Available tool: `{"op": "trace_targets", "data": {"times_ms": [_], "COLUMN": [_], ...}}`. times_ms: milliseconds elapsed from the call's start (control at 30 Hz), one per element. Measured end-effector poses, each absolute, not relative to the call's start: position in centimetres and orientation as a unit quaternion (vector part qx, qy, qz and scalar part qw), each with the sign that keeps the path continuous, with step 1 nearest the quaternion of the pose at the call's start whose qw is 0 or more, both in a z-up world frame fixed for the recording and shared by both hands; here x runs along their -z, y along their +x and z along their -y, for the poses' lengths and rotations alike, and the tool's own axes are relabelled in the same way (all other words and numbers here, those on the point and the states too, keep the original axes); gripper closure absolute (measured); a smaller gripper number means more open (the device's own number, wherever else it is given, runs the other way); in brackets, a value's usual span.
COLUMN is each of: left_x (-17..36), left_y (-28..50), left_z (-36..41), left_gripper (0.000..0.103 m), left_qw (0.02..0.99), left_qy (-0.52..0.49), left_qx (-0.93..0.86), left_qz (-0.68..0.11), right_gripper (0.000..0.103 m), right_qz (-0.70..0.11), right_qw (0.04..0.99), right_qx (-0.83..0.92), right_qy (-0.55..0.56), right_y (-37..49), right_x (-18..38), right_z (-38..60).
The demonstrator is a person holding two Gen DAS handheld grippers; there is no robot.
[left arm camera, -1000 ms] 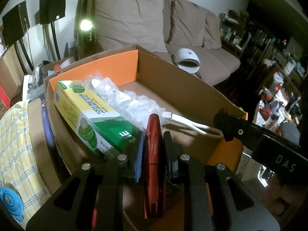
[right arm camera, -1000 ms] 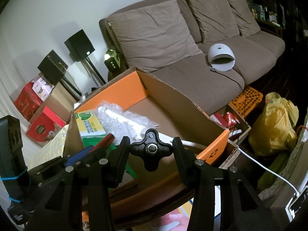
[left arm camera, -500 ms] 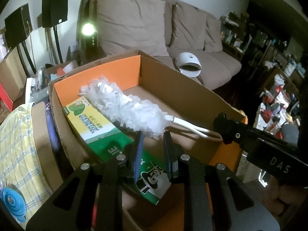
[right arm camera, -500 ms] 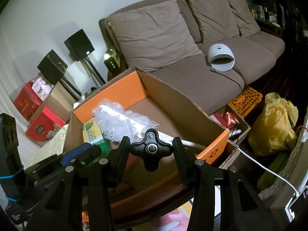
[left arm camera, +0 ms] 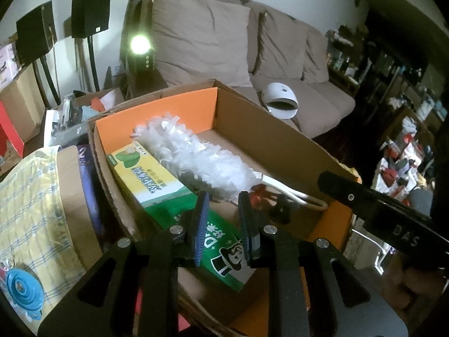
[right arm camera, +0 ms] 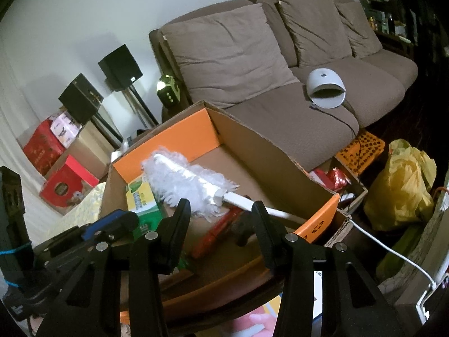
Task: Organize objects
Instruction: 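Open the left gripper to release the mascara tube in the box, then lift both open grippers out of the orange box toward the table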
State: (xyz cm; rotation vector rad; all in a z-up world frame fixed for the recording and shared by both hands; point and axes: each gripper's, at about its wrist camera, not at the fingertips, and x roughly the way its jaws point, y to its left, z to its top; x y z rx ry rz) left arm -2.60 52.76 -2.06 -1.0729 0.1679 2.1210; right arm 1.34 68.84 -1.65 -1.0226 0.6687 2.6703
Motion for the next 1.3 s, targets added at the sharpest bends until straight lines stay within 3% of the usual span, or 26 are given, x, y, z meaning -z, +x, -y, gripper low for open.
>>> {"op": "trace_targets", "data": {"times_ms": [400,567,667,767,1067,1300], "left_x": [0.0,-0.8,-1.5,-2.1,-4.2,-7.3], "left_y": [-1.6,-1.3,-1.0,-0.6,-0.9,-0.8], "left_z": [-48.9,-47.4,-46.3,-45.0,-40.2,-36.6], "left_gripper": [0.068,0.061,0.055,0.042,0.021,0.005], "left_qw": [0.330,0.320,0.318,0.315,0.294,0.250], "left_qy": [-0.370,-0.357,-0.352,-0.349,-0.329,-0.283], "left_qx": [-0.864,-0.873,-0.876,-0.879,-0.895,-0.925], "left_qz": [-0.087,-0.090,-0.086,-0.077,-0.063,-0.044], "right_gripper": [0.055,0.046,0.046,0.045,0.036,0.022], "right_qz": [-0.232,-0.244,-0.241,-0.244,-0.248,-0.202], "right_qw": [0.104,0.105,0.106,0.107,0.110,0.122], "right_qx": [-0.905,-0.901,-0.902,-0.901,-0.905,-0.922], "right_qy": [-0.341,-0.343,-0.342,-0.341,-0.328,-0.306], "right_y": [1.4,1.4,1.5,1.7,2.3,2.6], "right_x": [1.2,1.0,0.9,0.6,-0.5,-2.3], "right_z": [-68.9,-68.9,-68.8,-68.8,-68.6,-67.1]}}
